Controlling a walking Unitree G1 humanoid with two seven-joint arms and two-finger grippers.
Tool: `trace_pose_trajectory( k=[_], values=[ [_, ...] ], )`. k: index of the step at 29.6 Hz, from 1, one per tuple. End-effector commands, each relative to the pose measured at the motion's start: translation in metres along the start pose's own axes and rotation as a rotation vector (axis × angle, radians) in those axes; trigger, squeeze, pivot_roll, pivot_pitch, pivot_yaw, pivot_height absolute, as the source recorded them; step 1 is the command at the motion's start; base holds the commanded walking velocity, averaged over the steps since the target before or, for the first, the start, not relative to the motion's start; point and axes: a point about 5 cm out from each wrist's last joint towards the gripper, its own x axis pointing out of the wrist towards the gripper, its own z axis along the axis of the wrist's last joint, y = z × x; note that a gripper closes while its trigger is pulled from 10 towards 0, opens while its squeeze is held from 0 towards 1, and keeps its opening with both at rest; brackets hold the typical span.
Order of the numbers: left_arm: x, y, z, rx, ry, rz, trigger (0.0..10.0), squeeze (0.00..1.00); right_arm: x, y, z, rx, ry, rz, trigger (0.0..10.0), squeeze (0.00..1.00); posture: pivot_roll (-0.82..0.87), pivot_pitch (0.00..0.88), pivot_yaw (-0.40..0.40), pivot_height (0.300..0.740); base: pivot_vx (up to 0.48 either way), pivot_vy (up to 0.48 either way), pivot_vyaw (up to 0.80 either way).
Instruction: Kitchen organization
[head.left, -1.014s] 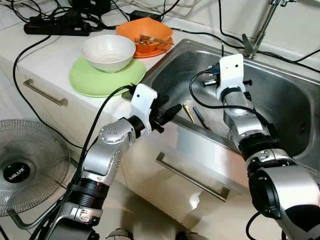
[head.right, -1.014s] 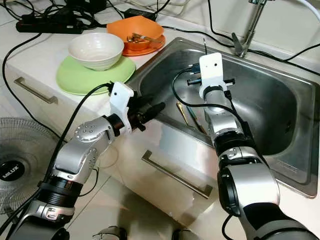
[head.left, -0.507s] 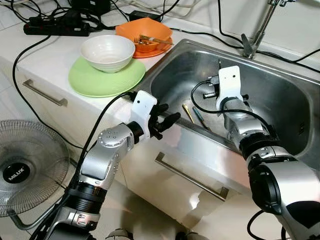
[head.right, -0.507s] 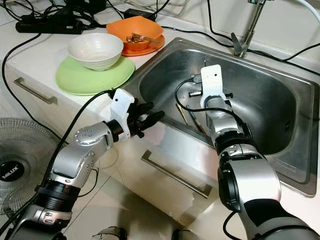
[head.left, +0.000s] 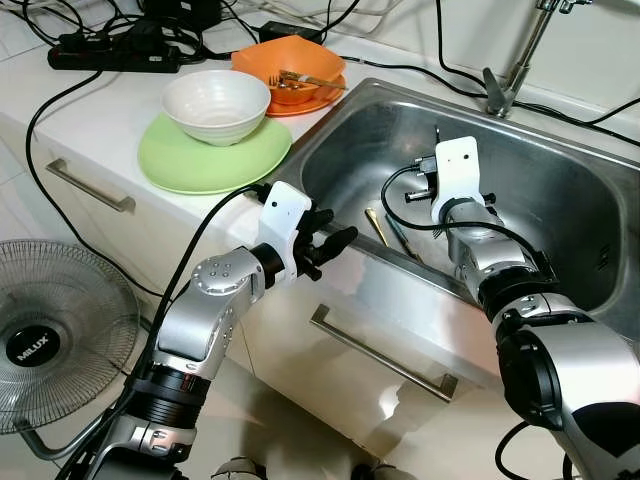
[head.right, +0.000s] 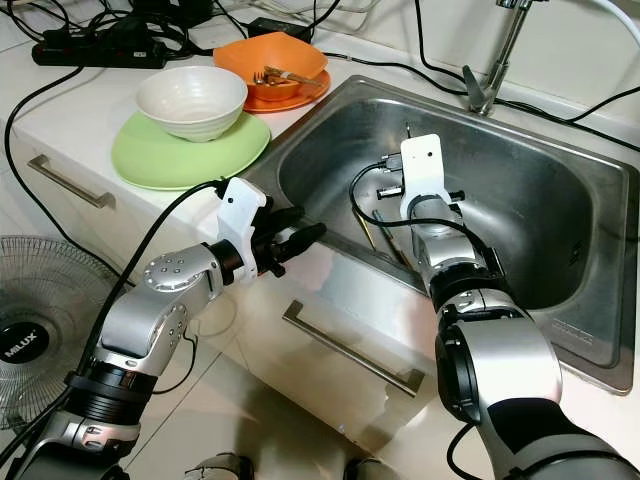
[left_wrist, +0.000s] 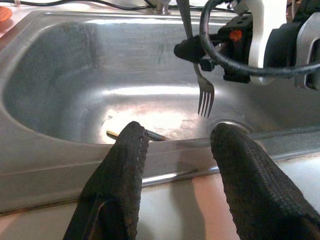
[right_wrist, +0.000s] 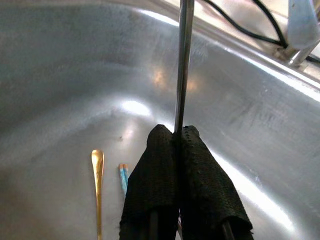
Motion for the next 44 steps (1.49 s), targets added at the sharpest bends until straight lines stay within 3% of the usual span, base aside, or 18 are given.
trace_pose_trajectory(
  k=[1, 3, 4, 5, 6, 7, 17, 18, 19, 20, 23, 25, 31, 36, 44],
  values=[
    [-0.001, -0.004, -0.001, -0.002, 0.003, -0.019, 10.0, 0.0, -0.002, 0.001, -0.012, -0.005, 0.044, 0.004, 10.0, 0.0, 0.14, 0.063, -0.022, 0.74, 0.0, 0.0, 0.0],
    [-0.001, -0.005, -0.001, -0.003, 0.002, -0.021, 10.0, 0.0, -0.002, 0.002, -0.013, -0.008, 0.046, 0.01, 10.0, 0.0, 0.14, 0.061, -0.022, 0.74, 0.0, 0.0, 0.0],
    [-0.001, -0.005, -0.001, -0.003, 0.002, -0.022, 10.0, 0.0, -0.002, 0.002, -0.014, -0.009, 0.048, 0.013, 10.0, 0.75, 0.14, 0.06, -0.022, 0.74, 0.0, 0.0, 0.0],
    [-0.001, -0.006, -0.001, -0.003, 0.002, -0.022, 10.0, 0.0, -0.002, 0.002, -0.014, -0.01, 0.048, 0.015, 10.0, 0.75, 0.14, 0.059, -0.022, 0.74, 0.0, 0.0, 0.0],
    [-0.001, -0.006, -0.001, -0.003, 0.003, -0.023, 10.0, 0.0, -0.002, 0.002, -0.014, -0.009, 0.049, 0.015, 10.0, 0.95, 0.14, 0.058, -0.022, 0.74, 0.0, 0.0, 0.0],
    [-0.001, -0.006, -0.002, -0.004, 0.004, -0.024, 10.0, 0.0, -0.002, 0.002, -0.015, -0.006, 0.05, 0.012, 10.0, 1.0, 0.14, 0.057, -0.021, 0.74, 0.0, 0.0, 0.0],
    [-0.001, -0.008, -0.002, -0.008, 0.004, -0.032, 10.0, 0.0, -0.003, 0.0, -0.013, -0.023, 0.032, -0.01, 10.0, 1.0, 0.14, 0.054, -0.022, 0.74, 0.0, 0.0, 0.0],
    [-0.001, -0.009, -0.002, -0.008, 0.003, -0.032, 10.0, 0.0, -0.002, -0.002, -0.006, -0.023, -0.018, -0.021, 10.0, 0.0, 0.13, 0.053, -0.021, 0.74, 0.0, 0.0, 0.0],
    [-0.001, -0.009, -0.002, -0.008, 0.003, -0.032, 10.0, 0.0, -0.002, -0.002, -0.006, -0.023, -0.018, -0.021, 10.0, 0.0, 0.13, 0.053, -0.021, 0.74, 0.0, 0.0, 0.0],
    [0.0, -0.008, -0.002, -0.007, -0.004, -0.027, 10.0, 0.0, -0.002, -0.002, 0.007, 0.001, -0.107, -0.017, 10.0, 0.0, 0.13, 0.053, -0.022, 0.74, 0.0, 0.0, 0.0],
    [0.0, -0.006, 0.003, 0.003, -0.036, -0.001, 10.0, 0.0, -0.003, -0.002, 0.024, 0.034, -0.225, -0.005, 10.0, 0.0, 0.13, 0.052, -0.022, 0.74, 0.0, 0.0, 0.0],
    [0.0, 0.0, 0.015, 0.009, -0.118, 0.066, 10.0, 0.0, -0.007, -0.003, 0.044, 0.069, -0.372, 0.004, 10.0, 0.0, 0.13, 0.052, -0.023, 0.74, 0.0, 0.0, 0.0],
    [-0.003, 0.018, 0.031, 0.045, -0.216, 0.202, 10.0, 0.0, -0.018, -0.003, 0.063, 0.121, -0.549, 0.041, 10.0, 0.0, 0.11, 0.061, -0.023, 0.74, 0.0, 0.0, 0.0],
    [-0.005, 0.028, 0.038, 0.073, -0.264, 0.295, 10.0, 0.0, -0.023, -0.005, 0.063, 0.14, -0.587, 0.03, 10.0, 0.0, 0.1, 0.068, -0.021, 0.74, 0.0, 0.0, 0.0],
    [-0.013, 0.043, 0.049, 0.121, -0.366, 0.445, 10.0, 0.0, -0.037, -0.01, 0.038, 0.172, -0.565, -0.023, 10.0, 0.0, 0.07, 0.083, -0.017, 0.74, 0.0, 0.0, 0.0]
  ],
)
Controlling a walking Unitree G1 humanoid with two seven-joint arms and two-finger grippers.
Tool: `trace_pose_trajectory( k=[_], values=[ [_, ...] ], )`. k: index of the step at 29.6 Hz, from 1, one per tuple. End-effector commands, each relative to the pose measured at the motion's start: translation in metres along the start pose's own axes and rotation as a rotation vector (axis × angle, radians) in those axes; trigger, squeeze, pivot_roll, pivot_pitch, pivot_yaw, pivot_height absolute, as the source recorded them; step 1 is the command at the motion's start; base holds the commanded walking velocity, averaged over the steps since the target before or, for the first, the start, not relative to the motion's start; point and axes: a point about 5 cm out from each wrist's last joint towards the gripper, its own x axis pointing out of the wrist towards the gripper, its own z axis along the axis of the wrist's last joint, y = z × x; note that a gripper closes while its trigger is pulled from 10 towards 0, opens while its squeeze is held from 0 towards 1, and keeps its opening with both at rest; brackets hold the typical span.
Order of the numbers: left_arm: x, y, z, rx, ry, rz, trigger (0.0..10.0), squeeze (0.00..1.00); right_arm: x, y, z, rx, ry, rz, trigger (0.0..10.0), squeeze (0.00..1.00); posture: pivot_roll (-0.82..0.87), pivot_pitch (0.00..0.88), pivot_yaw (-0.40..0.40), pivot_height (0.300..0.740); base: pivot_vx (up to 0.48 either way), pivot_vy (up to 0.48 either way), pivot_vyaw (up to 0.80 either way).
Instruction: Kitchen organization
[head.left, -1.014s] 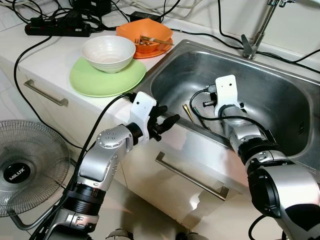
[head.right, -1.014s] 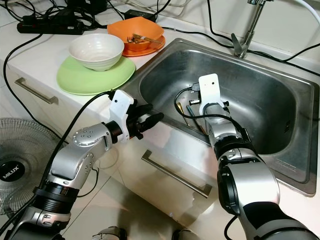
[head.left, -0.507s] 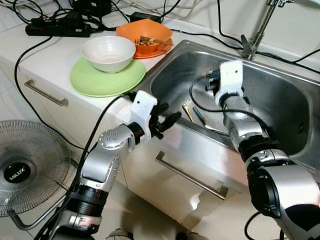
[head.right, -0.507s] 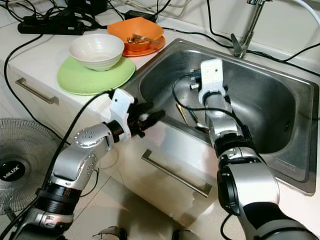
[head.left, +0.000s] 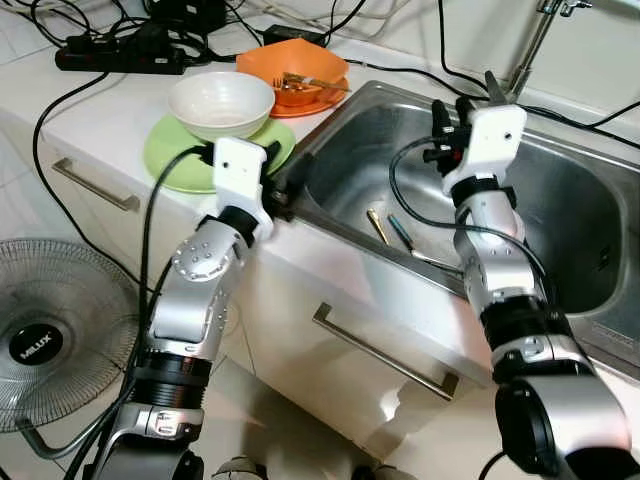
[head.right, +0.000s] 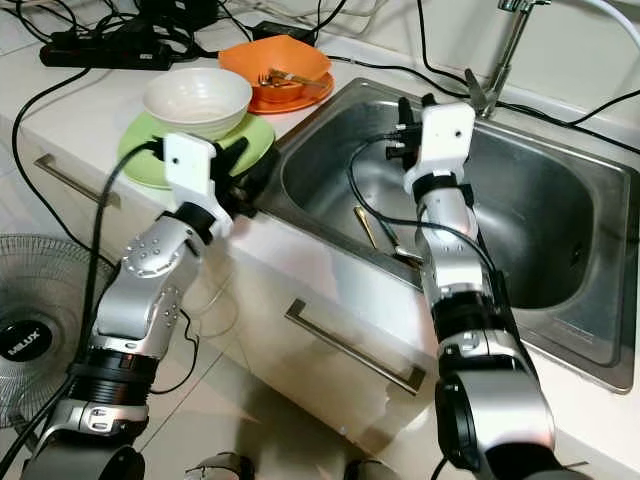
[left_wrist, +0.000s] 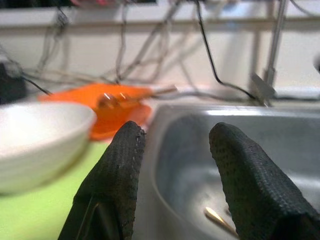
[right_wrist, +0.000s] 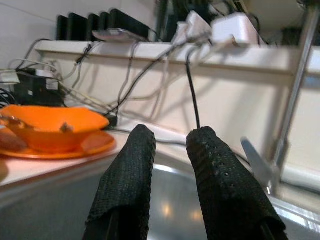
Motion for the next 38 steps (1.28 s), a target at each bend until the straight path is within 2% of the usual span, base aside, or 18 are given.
trace_pose_trajectory(
  k=[1, 10, 17, 19, 20, 22, 23, 25, 26, 28, 29, 34, 36, 37, 38],
  values=[
    [0.002, 0.003, 0.004, 0.018, -0.023, 0.023, 10.0, 0.0, -0.003, -0.002, 0.0, 0.018, 0.003, -0.019, 10.0, 0.0, 0.07, 0.086, -0.016, 0.74, 0.0, 0.0, 0.0],
    [0.002, 0.007, 0.003, 0.031, -0.036, 0.057, 10.0, 0.0, -0.012, 0.007, -0.006, 0.038, 0.033, -0.009, 10.0, 0.0, 0.08, 0.092, -0.015, 0.74, 0.0, 0.0, 0.0],
    [0.004, 0.017, 0.021, 0.112, -0.114, 0.135, 10.0, 0.0, -0.016, 0.016, -0.011, 0.067, 0.067, -0.001, 10.0, 0.0, 0.09, 0.094, -0.021, 0.74, 0.0, 0.0, 0.0],
    [0.005, 0.03, 0.032, 0.149, -0.121, 0.208, 10.0, 0.0, -0.017, 0.021, -0.013, 0.071, 0.079, 0.01, 10.0, 0.0, 0.1, 0.096, -0.024, 0.74, 0.0, 0.0, 0.0],
    [0.005, 0.03, 0.032, 0.149, -0.121, 0.208, 10.0, 0.0, -0.017, 0.021, -0.013, 0.071, 0.079, 0.01, 10.0, 0.0, 0.1, 0.096, -0.024, 0.74, 0.0, 0.0, 0.0],
    [0.004, 0.046, 0.041, 0.168, -0.132, 0.288, 10.0, 0.0, -0.017, 0.025, -0.014, 0.08, 0.087, 0.018, 10.0, 0.0, 0.1, 0.099, -0.023, 0.74, 0.0, 0.0, 0.0],
    [0.004, 0.046, 0.041, 0.168, -0.132, 0.288, 10.0, 0.0, -0.017, 0.025, -0.014, 0.08, 0.087, 0.018, 10.0, 0.0, 0.1, 0.099, -0.023, 0.74, 0.0, 0.0, 0.0],
    [-0.002, 0.073, 0.054, 0.145, -0.159, 0.41, 10.0, 0.0, -0.017, 0.028, -0.015, 0.09, 0.095, 0.022, 10.0, 0.0, 0.11, 0.098, -0.024, 0.74, 0.0, 0.0, 0.0],
    [-0.002, 0.073, 0.054, 0.145, -0.159, 0.41, 10.0, 0.0, -0.017, 0.028, -0.015, 0.09, 0.095, 0.022, 10.0, 0.0, 0.11, 0.098, -0.024, 0.74, 0.0, 0.0, 0.0],
    [-0.008, 0.09, 0.055, 0.112, -0.144, 0.482, 10.0, 0.0, -0.018, 0.029, -0.016, 0.09, 0.103, 0.029, 10.0, 0.0, 0.11, 0.096, -0.026, 0.74, 0.0, 0.0, 0.0],
    [-0.008, 0.09, 0.055, 0.112, -0.144, 0.482, 10.0, 0.0, -0.018, 0.029, -0.016, 0.09, 0.103, 0.029, 10.0, 0.0, 0.11, 0.096, -0.026, 0.74, 0.0, 0.0, 0.0],
    [-0.017, 0.112, 0.048, 0.016, -0.097, 0.571, 10.0, 0.0, -0.019, 0.03, -0.016, 0.092, 0.106, 0.032, 10.0, 0.0, 0.11, 0.093, -0.028, 0.74, 0.0, 0.0, 0.0],
    [-0.019, 0.12, 0.036, -0.031, -0.022, 0.591, 10.0, 0.0, -0.018, 0.029, -0.016, 0.093, 0.106, 0.034, 10.0, 0.0, 0.11, 0.091, -0.028, 0.74, 0.0, 0.0, 0.0],
    [-0.019, 0.12, 0.036, -0.031, -0.022, 0.591, 10.0, 0.0, -0.018, 0.029, -0.016, 0.093, 0.106, 0.034, 10.0, 0.0, 0.11, 0.091, -0.028, 0.74, 0.0, 0.0, 0.0],
    [-0.019, 0.121, 0.029, -0.07, 0.014, 0.586, 10.0, 0.0, -0.018, 0.03, -0.016, 0.093, 0.105, 0.037, 10.0, 0.0, 0.11, 0.089, -0.026, 0.74, 0.0, 0.0, 0.0]
  ],
)
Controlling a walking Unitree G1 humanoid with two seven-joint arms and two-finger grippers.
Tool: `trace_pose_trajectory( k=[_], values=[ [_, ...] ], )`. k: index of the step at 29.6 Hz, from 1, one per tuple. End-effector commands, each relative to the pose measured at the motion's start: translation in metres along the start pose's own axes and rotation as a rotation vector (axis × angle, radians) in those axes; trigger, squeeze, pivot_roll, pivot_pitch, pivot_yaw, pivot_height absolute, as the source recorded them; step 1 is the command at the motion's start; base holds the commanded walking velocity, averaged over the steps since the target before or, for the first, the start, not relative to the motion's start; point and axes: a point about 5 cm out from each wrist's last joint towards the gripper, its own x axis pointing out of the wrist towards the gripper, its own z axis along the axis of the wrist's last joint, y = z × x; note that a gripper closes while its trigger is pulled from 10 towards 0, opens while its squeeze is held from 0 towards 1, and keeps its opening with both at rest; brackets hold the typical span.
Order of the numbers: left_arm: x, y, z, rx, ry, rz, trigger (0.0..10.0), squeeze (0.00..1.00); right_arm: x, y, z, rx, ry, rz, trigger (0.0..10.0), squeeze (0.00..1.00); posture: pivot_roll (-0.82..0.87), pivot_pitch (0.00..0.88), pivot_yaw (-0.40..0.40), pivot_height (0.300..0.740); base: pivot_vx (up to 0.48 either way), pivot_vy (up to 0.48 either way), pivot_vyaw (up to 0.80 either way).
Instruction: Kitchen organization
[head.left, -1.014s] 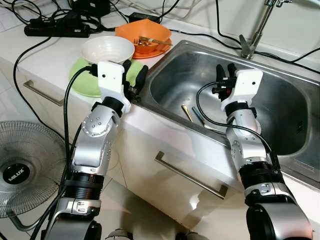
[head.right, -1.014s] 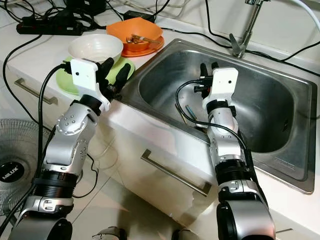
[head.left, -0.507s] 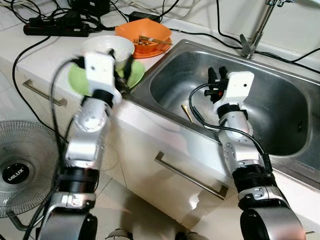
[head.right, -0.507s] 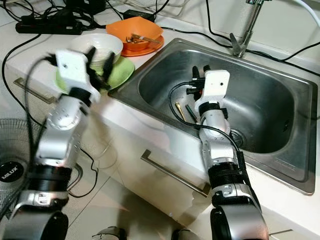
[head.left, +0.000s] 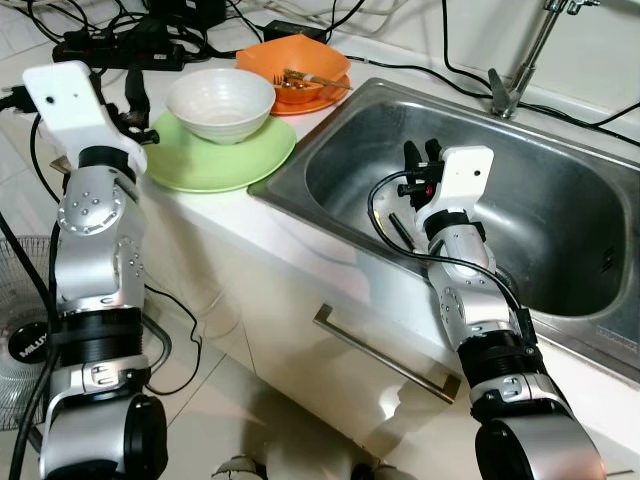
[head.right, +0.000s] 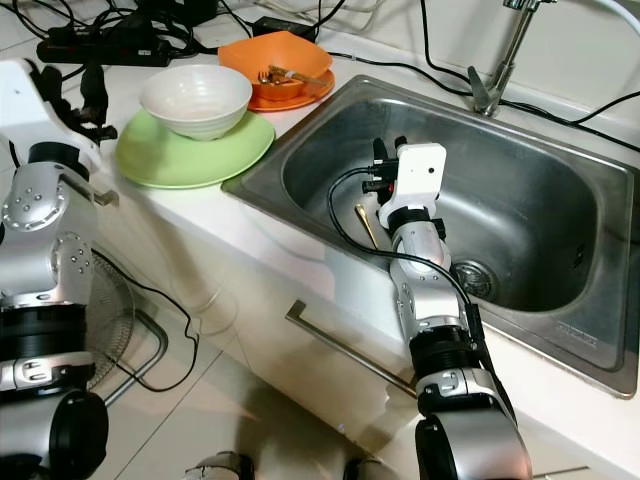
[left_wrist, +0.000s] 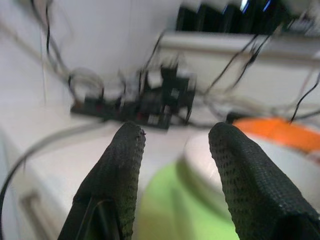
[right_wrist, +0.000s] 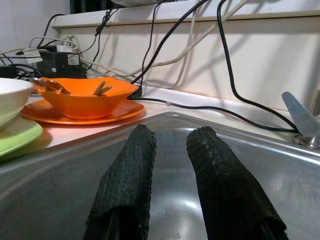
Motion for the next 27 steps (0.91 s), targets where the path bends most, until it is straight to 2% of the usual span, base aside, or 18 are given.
trace_pose_trajectory(
  k=[1, 7, 12, 21, 27],
  values=[
    [0.003, 0.0, -0.003, -0.03, 0.038, -0.002, 10.0, 0.0, -0.002, -0.002, -0.001, 0.01, 0.006, -0.004, 10.0, 0.0, 0.11, 0.089, -0.026, 0.74, 0.0, 0.0, 0.0],
    [0.009, -0.01, -0.014, -0.094, 0.11, -0.035, 10.0, 0.0, -0.002, 0.0, -0.002, 0.011, 0.009, 0.001, 10.0, 0.0, 0.11, 0.086, -0.026, 0.74, 0.0, 0.0, 0.0],
    [0.018, -0.016, -0.014, -0.128, 0.118, -0.074, 10.0, 0.0, -0.002, 0.0, -0.002, 0.01, 0.011, 0.005, 10.0, 0.0, 0.1, 0.078, -0.021, 0.74, 0.0, 0.0, 0.0],
    [0.026, -0.015, -0.019, -0.185, 0.141, -0.044, 10.0, 0.0, -0.003, 0.002, -0.003, 0.012, 0.011, 0.009, 10.0, 0.0, 0.1, 0.065, -0.016, 0.74, 0.0, 0.0, 0.0],
    [0.034, -0.019, -0.017, -0.215, 0.145, -0.054, 10.0, 0.0, -0.003, 0.002, -0.003, 0.014, 0.01, 0.015, 10.0, 0.0, 0.09, 0.059, -0.016, 0.74, 0.0, 0.0, 0.0]
  ],
)
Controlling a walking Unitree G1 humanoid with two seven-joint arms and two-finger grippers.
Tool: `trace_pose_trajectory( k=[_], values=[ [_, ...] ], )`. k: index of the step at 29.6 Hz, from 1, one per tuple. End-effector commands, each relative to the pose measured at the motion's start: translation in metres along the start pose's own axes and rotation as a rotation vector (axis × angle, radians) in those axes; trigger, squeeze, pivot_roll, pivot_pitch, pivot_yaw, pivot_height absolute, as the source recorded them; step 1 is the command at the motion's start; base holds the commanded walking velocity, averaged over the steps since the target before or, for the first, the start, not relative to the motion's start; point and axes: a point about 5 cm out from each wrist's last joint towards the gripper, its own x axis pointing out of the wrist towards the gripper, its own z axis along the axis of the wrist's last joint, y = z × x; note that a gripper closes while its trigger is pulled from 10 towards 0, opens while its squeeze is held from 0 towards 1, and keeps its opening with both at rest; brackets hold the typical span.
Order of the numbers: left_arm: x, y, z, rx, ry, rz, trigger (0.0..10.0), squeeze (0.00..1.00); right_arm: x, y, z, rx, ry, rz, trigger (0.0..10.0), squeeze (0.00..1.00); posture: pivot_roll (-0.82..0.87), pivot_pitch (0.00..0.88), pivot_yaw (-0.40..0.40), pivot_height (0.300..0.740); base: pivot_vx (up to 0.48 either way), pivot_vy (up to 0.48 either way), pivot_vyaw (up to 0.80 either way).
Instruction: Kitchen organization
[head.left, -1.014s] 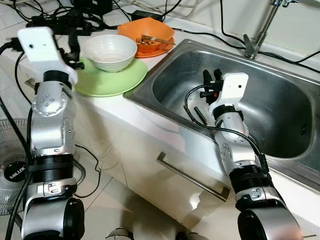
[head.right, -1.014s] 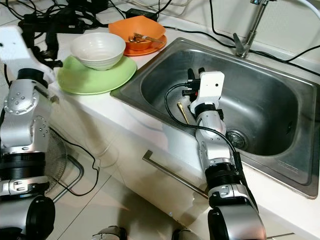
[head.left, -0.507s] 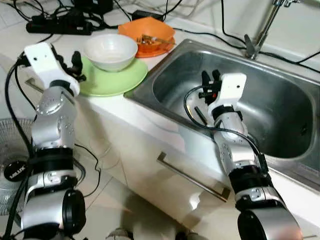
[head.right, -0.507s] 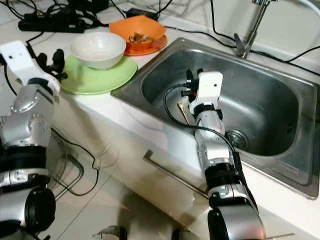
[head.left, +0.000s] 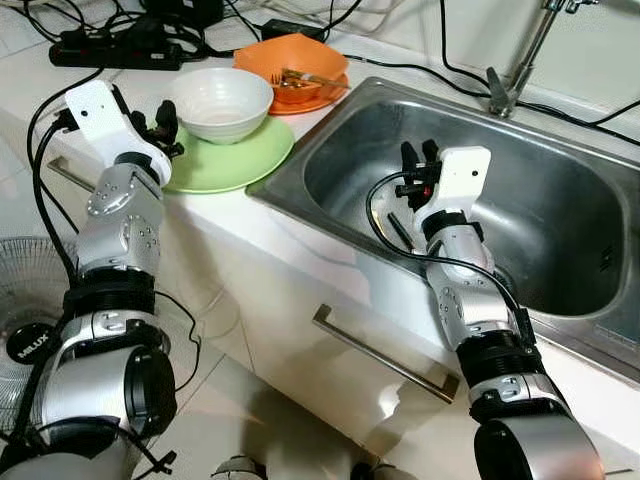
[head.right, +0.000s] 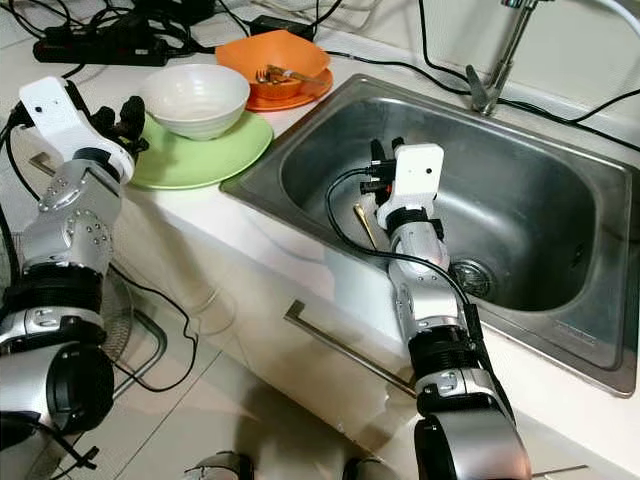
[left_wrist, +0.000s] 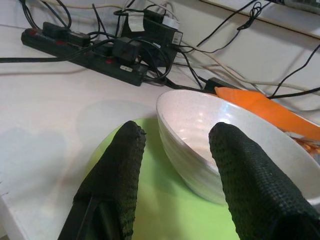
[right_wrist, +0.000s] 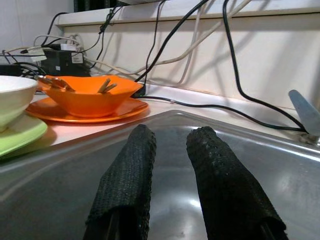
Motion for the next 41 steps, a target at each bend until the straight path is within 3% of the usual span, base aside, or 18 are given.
trace_pose_trajectory(
  k=[1, 18, 28, 34, 41],
  values=[
    [0.004, -0.003, 0.007, -0.012, -0.017, -0.011, 10.0, 0.0, -0.003, -0.001, -0.002, 0.009, 0.005, -0.001, 10.0, 0.0, 0.09, 0.06, -0.015, 0.74, 0.0, 0.0, 0.0],
    [0.019, -0.036, 0.0, -0.124, 0.049, -0.081, 10.0, 0.0, -0.009, -0.006, -0.002, -0.004, 0.011, 0.0, 10.0, 0.0, 0.07, 0.101, -0.022, 0.74, 0.0, 0.0, 0.0],
    [0.02, -0.039, 0.003, -0.162, 0.03, -0.089, 10.0, 0.0, -0.014, -0.009, -0.003, -0.004, 0.016, -0.007, 10.0, 0.0, 0.05, 0.129, -0.022, 0.74, 0.0, 0.0, 0.0],
    [0.018, -0.037, 0.014, -0.224, -0.045, -0.1, 10.0, 0.0, -0.016, -0.009, -0.004, -0.001, 0.026, -0.011, 10.0, 0.0, 0.05, 0.135, -0.023, 0.74, 0.0, 0.0, 0.0],
    [0.014, -0.023, 0.017, -0.193, -0.087, -0.031, 10.0, 0.0, -0.016, -0.008, -0.004, 0.005, 0.034, -0.009, 10.0, 0.0, 0.06, 0.135, -0.025, 0.74, 0.0, 0.0, 0.0]
  ],
)
